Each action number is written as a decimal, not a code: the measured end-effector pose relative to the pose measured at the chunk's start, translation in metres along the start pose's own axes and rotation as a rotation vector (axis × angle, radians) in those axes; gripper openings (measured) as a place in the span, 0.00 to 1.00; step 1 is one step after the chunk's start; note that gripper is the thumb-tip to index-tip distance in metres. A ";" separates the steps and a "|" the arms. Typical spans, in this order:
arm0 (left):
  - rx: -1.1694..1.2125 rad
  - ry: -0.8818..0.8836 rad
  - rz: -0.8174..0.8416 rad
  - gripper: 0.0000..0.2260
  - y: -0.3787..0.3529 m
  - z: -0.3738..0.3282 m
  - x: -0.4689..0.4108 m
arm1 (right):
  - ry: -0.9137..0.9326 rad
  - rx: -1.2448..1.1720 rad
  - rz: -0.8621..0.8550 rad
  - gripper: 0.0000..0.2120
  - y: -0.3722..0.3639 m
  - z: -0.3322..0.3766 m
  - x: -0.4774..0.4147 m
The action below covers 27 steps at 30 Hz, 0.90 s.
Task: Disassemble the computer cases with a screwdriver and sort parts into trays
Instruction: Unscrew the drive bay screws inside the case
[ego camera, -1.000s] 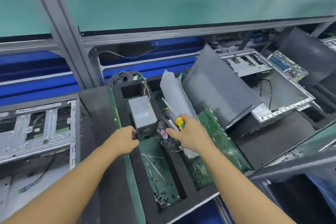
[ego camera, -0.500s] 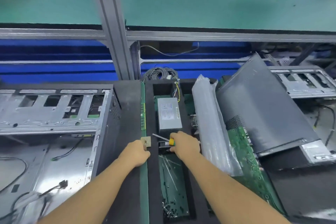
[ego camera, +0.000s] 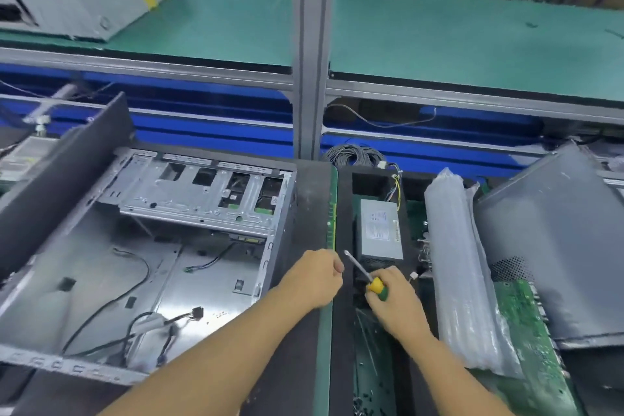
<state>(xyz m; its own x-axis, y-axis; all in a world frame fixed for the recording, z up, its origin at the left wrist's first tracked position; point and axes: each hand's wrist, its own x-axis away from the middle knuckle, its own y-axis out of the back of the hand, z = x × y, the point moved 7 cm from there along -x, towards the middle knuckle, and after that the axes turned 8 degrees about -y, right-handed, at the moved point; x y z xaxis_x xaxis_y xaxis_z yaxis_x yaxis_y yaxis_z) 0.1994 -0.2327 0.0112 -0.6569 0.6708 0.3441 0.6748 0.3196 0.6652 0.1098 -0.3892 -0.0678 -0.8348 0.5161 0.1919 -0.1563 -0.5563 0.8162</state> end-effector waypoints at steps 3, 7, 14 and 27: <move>0.154 -0.092 -0.057 0.09 0.020 -0.004 0.015 | -0.039 -0.418 0.010 0.13 0.006 0.025 0.016; 0.235 -0.266 -0.052 0.07 0.050 0.007 0.045 | 0.002 -0.624 0.120 0.10 0.016 0.095 0.036; 0.623 0.071 -0.333 0.07 0.105 0.126 0.081 | -0.008 -0.776 0.254 0.12 0.024 0.206 0.063; 1.699 0.074 -0.101 0.14 0.134 0.139 0.069 | -0.134 -1.021 0.185 0.14 -0.017 0.293 0.061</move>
<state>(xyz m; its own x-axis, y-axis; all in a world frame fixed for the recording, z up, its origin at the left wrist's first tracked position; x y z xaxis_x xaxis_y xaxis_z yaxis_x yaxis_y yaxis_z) 0.2907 -0.0507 0.0321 -0.6967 0.5900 0.4081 0.1731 0.6903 -0.7025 0.2169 -0.1573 0.0895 -0.8357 0.3997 0.3765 -0.4556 -0.8875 -0.0690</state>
